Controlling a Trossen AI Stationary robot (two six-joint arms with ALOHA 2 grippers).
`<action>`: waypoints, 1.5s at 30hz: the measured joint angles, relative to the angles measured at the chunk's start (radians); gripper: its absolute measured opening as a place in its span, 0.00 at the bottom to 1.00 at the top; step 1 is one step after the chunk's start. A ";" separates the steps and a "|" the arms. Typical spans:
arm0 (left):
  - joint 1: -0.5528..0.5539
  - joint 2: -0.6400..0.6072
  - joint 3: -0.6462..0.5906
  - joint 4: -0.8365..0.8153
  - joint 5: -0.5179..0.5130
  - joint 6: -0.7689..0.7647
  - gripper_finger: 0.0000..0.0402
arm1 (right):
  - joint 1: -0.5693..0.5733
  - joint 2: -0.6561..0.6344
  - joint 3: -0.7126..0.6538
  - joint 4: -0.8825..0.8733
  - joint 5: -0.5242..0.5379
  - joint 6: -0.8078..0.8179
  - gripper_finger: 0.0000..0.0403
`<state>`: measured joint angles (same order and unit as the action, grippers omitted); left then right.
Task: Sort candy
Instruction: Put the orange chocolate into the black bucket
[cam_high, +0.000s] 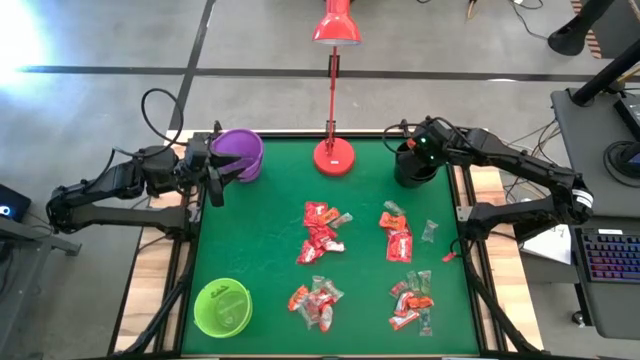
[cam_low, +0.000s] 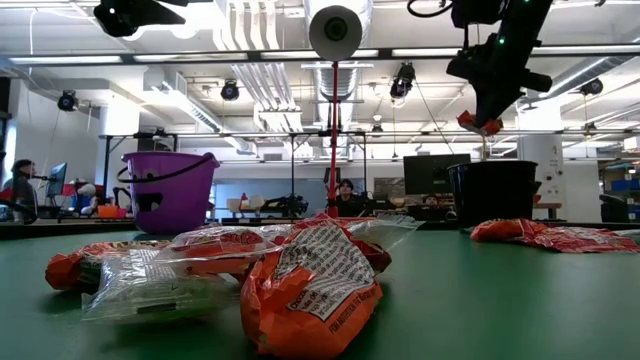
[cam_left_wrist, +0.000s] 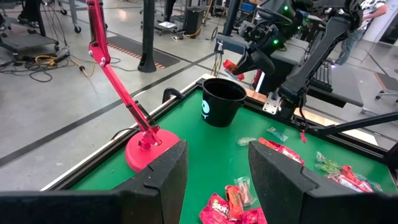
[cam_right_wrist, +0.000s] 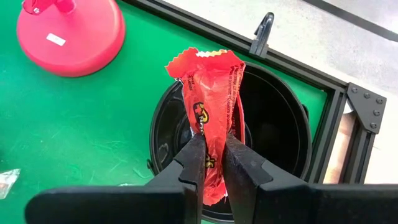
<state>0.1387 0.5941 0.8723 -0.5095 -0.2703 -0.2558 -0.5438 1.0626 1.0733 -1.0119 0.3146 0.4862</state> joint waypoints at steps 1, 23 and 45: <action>0.000 0.000 0.000 0.000 0.000 0.000 0.38 | 0.000 0.000 0.000 0.000 0.000 0.000 0.10; 0.000 0.000 0.000 -0.002 0.000 0.015 0.38 | 0.000 0.001 0.000 0.006 0.000 -0.037 0.10; 0.000 0.000 0.000 -0.007 0.000 0.041 0.38 | 0.000 0.001 0.000 0.027 0.000 -0.042 0.10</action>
<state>0.1387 0.5941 0.8722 -0.5163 -0.2699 -0.2145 -0.5438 1.0634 1.0733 -0.9846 0.3149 0.4442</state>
